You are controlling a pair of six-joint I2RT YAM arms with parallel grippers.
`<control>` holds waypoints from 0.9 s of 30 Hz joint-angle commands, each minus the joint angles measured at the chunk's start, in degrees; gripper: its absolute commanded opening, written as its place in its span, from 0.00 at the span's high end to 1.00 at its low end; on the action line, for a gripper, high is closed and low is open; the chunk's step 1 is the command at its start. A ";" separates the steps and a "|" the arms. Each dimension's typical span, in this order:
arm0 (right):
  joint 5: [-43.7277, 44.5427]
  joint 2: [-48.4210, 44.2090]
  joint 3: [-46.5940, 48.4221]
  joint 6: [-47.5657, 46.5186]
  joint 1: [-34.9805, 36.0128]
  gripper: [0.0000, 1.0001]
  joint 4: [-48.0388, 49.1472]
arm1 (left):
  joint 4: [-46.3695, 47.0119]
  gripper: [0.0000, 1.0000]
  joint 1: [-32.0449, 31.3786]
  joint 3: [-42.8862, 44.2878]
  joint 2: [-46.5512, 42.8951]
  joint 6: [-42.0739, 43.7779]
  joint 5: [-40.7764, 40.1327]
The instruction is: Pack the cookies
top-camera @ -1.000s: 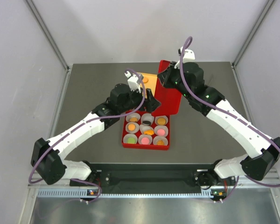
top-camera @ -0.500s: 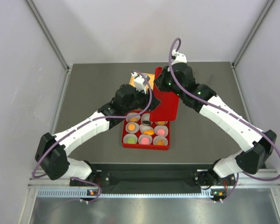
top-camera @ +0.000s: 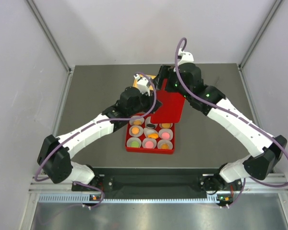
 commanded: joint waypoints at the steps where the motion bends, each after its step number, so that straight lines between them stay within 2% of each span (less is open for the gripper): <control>1: 5.54 -7.41 0.46 -5.86 0.23 0.16 3.66 | 0.17 1.00 0.51 3.48 -0.71 -3.71 -2.85; 4: 8.01 -14.35 -5.51 -10.86 0.06 0.14 5.76 | -4.56 1.00 4.09 5.84 -0.09 -8.72 -2.16; 8: 6.16 -25.06 -17.10 -18.40 3.12 0.13 9.28 | -12.29 1.00 11.05 13.38 2.10 -16.36 5.56; 10: 7.57 -27.10 -22.73 -22.03 9.44 0.13 9.63 | -15.91 1.00 13.85 16.21 4.21 -17.43 9.70; 11: 11.06 -28.24 -24.32 -25.18 12.33 0.13 9.63 | -17.67 1.00 14.65 18.92 5.00 -18.21 10.84; 12: 14.05 -28.34 -26.51 -26.43 18.54 0.13 9.20 | -20.56 1.00 16.05 19.91 6.23 -18.66 13.81; 14: 22.03 -27.21 -28.19 -31.43 24.90 0.13 8.41 | -22.60 1.00 17.82 21.85 7.99 -20.06 16.46; 15: 25.04 -26.59 -28.72 -33.19 31.19 0.12 8.67 | -23.39 1.00 19.91 21.94 8.26 -20.68 19.00; 18: 32.70 -21.50 -28.82 -39.52 38.00 0.11 9.46 | -21.31 1.00 23.87 19.66 8.87 -24.54 24.10; 21: 35.34 -15.96 -28.99 -45.76 39.60 0.09 11.64 | -20.94 1.00 25.12 18.68 8.61 -26.40 27.72; 25: 36.75 -12.27 -31.97 -58.04 39.35 0.07 22.97 | -20.59 1.00 25.73 18.16 7.91 -27.10 28.96; 27: 37.98 -9.28 -32.16 -60.97 37.60 0.07 27.73 | -20.50 1.00 25.91 17.63 7.65 -27.27 29.66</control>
